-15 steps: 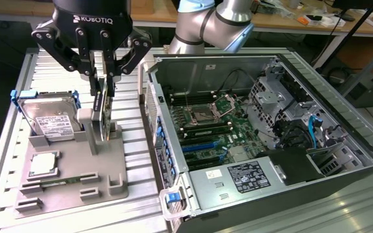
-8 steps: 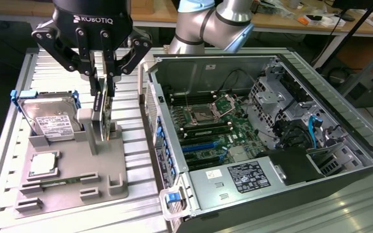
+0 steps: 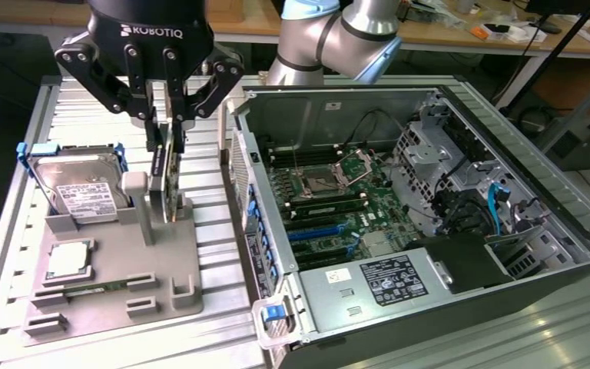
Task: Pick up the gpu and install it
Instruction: 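Pick up the gpu and move the gpu toward the slot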
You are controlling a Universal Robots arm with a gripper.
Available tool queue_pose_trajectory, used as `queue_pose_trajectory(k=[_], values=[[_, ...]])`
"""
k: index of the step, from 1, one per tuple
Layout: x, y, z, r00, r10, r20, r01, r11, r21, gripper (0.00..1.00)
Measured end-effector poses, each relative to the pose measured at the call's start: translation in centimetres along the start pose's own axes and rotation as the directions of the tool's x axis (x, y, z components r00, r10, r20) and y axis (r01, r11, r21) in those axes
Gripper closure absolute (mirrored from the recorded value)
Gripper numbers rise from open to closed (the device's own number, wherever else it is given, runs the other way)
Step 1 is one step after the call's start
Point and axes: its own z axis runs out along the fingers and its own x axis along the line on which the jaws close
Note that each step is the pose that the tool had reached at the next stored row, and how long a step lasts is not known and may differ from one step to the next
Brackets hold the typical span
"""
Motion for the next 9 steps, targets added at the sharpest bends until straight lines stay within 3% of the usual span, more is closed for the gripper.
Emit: queue_pose_trajectory(k=[9], values=[[-0.8, 0.11, -0.01, 1.0, 0.0, 0.0, 0.0, 1.0, 0.0, 0.73]])
